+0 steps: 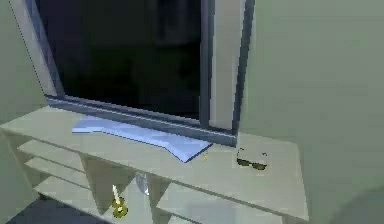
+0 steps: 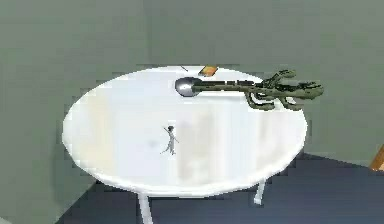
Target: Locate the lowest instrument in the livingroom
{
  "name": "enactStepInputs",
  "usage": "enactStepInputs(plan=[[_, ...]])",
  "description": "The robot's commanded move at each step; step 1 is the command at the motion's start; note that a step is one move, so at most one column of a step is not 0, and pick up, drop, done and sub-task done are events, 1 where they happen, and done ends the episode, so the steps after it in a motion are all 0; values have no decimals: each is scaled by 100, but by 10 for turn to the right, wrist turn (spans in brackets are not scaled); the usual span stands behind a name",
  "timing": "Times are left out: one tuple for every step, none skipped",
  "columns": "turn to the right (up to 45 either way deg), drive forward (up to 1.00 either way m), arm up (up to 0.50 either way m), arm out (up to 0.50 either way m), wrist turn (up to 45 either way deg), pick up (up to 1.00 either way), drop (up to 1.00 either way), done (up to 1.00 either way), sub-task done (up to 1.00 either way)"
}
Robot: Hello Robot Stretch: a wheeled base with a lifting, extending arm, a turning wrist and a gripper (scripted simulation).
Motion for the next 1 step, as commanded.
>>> enactStepInputs(plan=[[-450, 0, 0, 0, 0, 0, 0, 0, 0]])
